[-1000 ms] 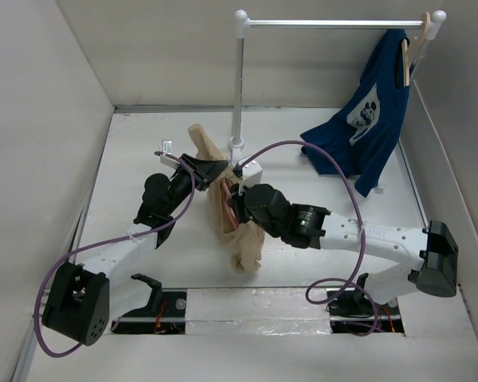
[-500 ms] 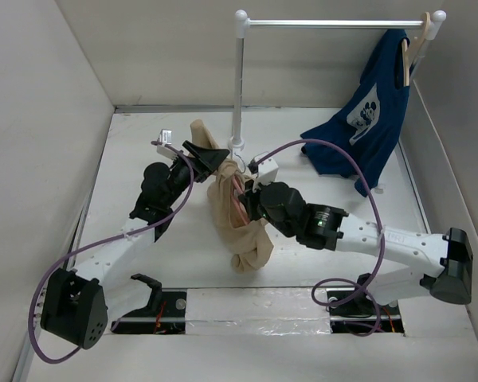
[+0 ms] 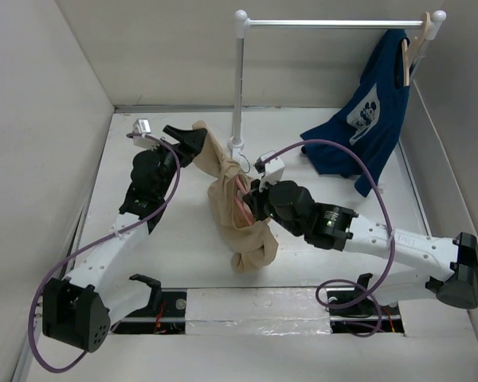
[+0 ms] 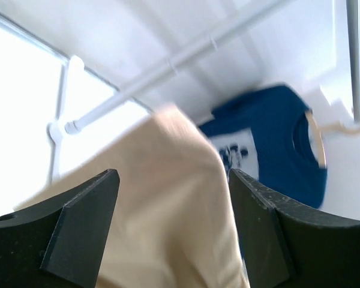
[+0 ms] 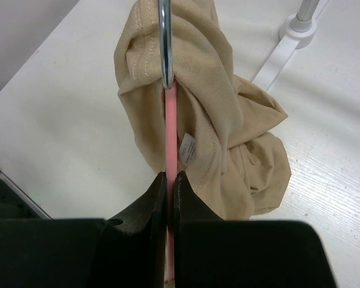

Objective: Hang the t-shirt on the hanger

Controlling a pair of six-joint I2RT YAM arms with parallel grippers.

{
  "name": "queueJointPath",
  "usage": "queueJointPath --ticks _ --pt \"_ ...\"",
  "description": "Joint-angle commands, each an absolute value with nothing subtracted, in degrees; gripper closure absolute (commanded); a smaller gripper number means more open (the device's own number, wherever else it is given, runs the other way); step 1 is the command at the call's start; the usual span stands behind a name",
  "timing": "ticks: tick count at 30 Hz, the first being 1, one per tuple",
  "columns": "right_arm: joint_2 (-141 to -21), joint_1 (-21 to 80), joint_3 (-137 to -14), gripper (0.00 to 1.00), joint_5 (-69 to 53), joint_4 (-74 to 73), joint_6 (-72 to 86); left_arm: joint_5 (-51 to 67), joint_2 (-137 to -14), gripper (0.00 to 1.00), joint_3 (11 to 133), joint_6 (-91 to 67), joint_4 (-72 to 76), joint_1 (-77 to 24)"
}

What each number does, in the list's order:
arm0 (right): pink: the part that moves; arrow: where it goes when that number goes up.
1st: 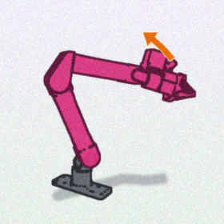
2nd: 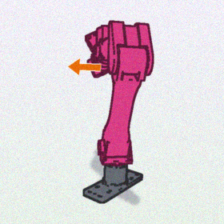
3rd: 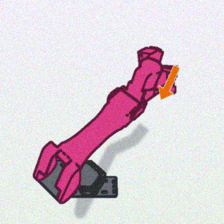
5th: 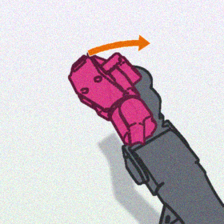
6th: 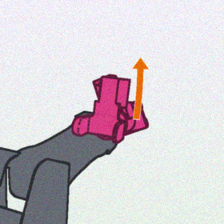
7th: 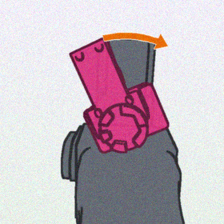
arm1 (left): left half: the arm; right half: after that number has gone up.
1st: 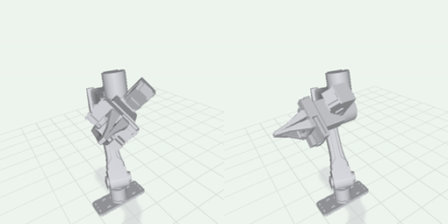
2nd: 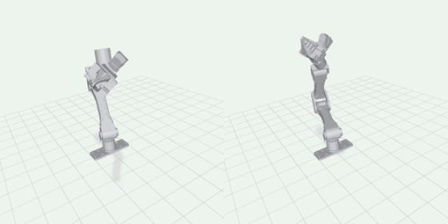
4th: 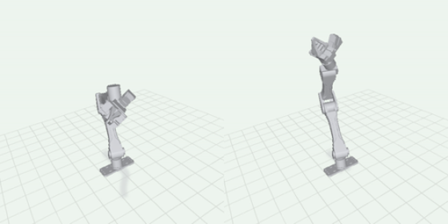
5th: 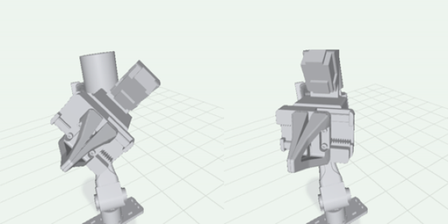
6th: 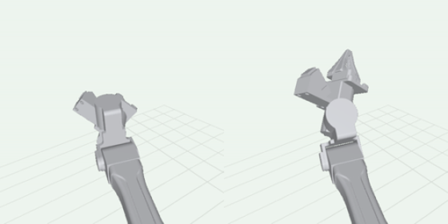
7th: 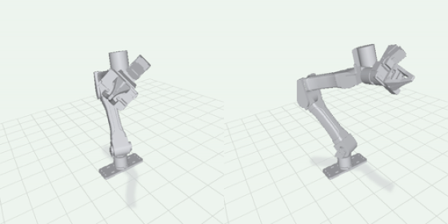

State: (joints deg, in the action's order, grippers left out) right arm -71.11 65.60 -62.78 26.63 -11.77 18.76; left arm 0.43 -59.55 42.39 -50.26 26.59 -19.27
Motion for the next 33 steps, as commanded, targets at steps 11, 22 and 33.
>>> queueJointPath --ticks 11,22,33 --pt "-66.44 65.48 -60.82 1.0 23.91 -8.09 17.93 1.58 -69.35 0.29 52.39 -52.64 31.46 -16.79" --pt "-66.62 64.95 -60.21 1.0 23.38 -7.21 18.72 3.25 -70.05 0.82 50.19 -54.84 37.44 -16.79" --pt "-63.9 64.95 -58.54 1.0 21.9 -8.35 19.69 -5.52 -71.27 1.0 57.01 -48.35 33.14 -16.0"
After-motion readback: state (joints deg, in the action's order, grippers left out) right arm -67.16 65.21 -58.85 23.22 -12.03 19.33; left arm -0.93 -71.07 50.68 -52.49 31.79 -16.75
